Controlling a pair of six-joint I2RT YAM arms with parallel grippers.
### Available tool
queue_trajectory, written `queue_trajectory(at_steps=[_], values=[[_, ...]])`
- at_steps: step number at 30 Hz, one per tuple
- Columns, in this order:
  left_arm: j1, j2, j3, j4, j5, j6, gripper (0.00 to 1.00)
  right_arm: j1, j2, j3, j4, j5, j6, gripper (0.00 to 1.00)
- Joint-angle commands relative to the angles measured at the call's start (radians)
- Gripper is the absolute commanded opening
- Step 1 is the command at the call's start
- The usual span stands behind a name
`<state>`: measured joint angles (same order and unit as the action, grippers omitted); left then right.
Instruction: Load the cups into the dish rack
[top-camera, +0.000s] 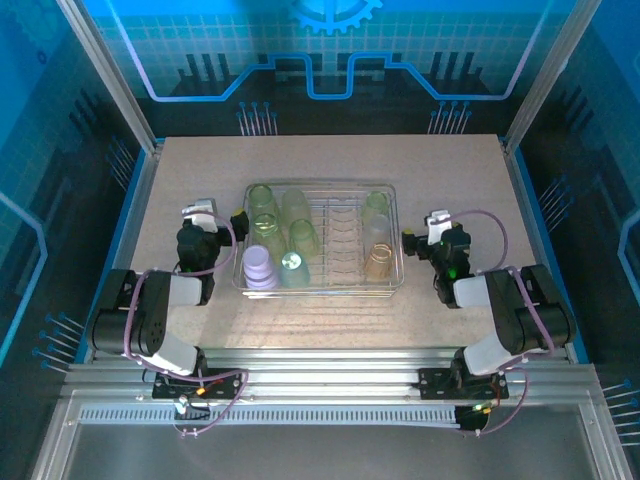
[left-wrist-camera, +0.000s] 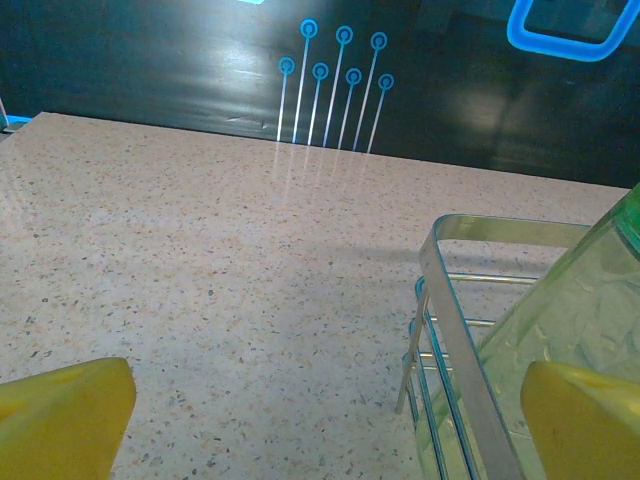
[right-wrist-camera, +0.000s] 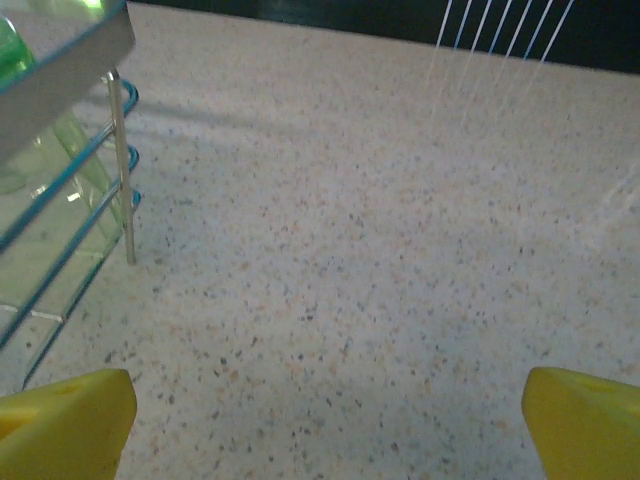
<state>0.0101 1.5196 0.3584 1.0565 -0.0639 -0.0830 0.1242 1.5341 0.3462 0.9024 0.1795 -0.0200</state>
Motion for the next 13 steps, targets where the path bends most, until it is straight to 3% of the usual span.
queue_trajectory(at_steps=[1,8,13], values=[[0.004,0.025,-0.002,-0.095,-0.055,0.043,0.99,0.009,0.006,-0.002,0.095,0.056,-0.022,1.00],[0.003,0.025,0.001,-0.101,-0.055,0.045,0.99,-0.022,0.003,0.043,0.002,-0.002,0.000,1.00],[0.003,0.025,0.003,-0.105,-0.054,0.046,0.99,-0.015,0.002,0.030,0.026,0.006,-0.006,1.00]])
